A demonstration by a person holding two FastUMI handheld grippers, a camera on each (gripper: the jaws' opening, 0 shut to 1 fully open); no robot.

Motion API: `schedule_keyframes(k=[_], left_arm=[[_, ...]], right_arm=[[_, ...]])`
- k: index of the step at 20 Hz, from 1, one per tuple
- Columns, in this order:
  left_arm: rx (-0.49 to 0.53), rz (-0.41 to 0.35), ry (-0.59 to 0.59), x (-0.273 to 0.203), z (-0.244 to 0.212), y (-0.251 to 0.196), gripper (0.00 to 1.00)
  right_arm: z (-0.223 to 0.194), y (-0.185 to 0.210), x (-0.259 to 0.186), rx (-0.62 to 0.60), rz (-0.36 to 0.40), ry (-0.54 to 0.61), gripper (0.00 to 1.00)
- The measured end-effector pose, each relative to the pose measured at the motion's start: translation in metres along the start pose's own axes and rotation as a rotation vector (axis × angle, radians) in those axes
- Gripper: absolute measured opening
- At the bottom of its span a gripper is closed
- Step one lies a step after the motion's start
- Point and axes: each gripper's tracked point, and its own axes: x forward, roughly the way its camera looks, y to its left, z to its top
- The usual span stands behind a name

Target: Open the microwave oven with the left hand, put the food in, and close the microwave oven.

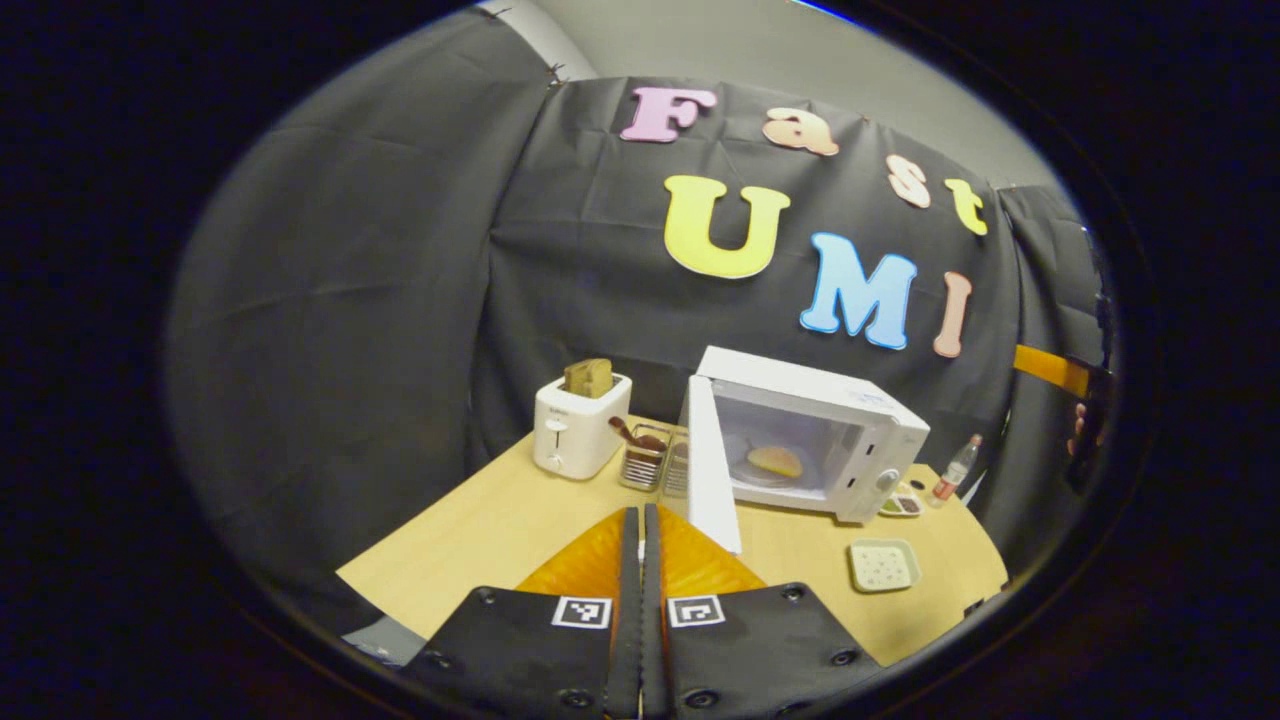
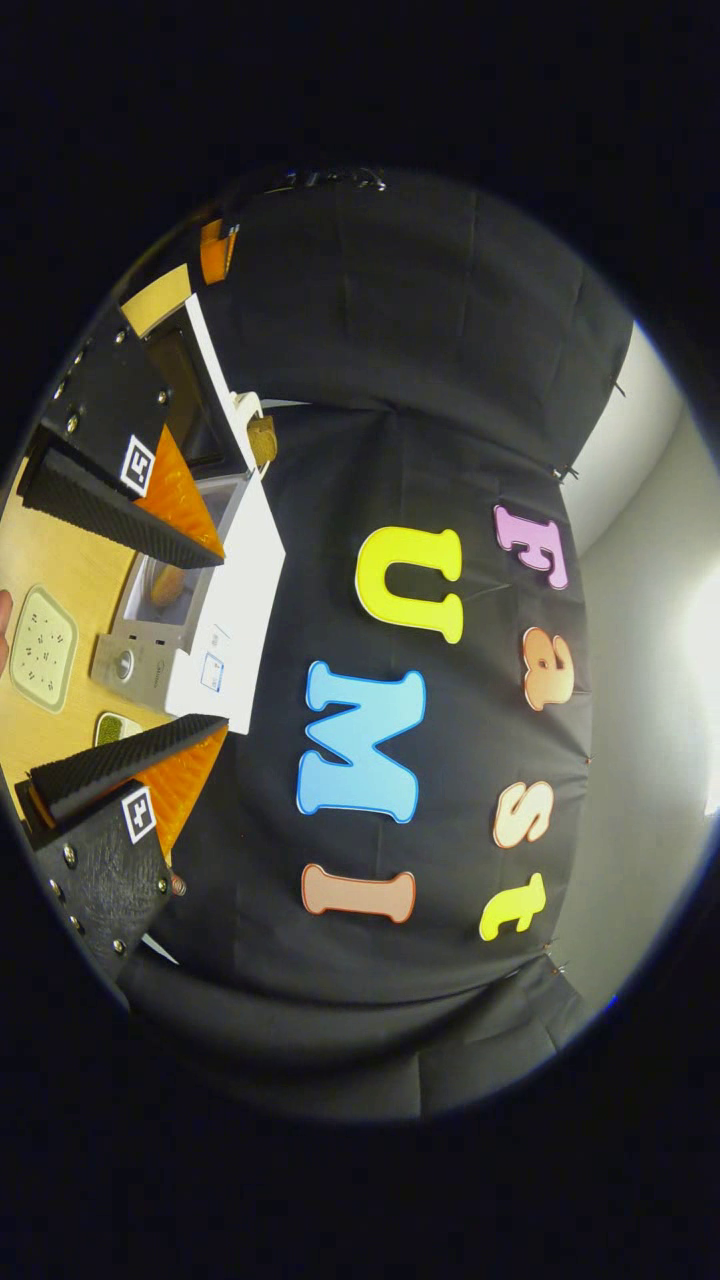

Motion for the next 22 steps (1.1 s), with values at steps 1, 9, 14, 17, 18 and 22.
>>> schedule_keyframes(k=[1, 9, 14, 17, 18, 22], left_arm=[[-0.008, 0.002, 0.007, 0.003, -0.006, 0.003, 0.07], [0.091, -0.064, 0.097, 0.016, -0.038, -0.016, 0.07], [0.145, -0.153, 0.103, 0.017, -0.032, -0.048, 0.07], [0.139, -0.198, 0.134, 0.018, -0.045, -0.072, 0.07], [0.14, -0.209, 0.138, 0.019, -0.047, -0.082, 0.07], [0.138, -0.281, 0.142, 0.021, -0.049, -0.126, 0.07]], right_arm=[[0.008, -0.003, -0.006, 0.023, -0.006, -0.025, 0.9], [0.026, -0.037, -0.022, 0.116, -0.107, -0.093, 0.9], [0.015, -0.038, -0.028, 0.099, -0.108, -0.069, 0.9], [0.011, -0.038, -0.028, 0.107, -0.104, -0.063, 0.9], [0.01, -0.039, -0.027, 0.112, -0.103, -0.058, 0.9], [0.007, -0.046, -0.028, 0.129, -0.107, -0.053, 0.9]])
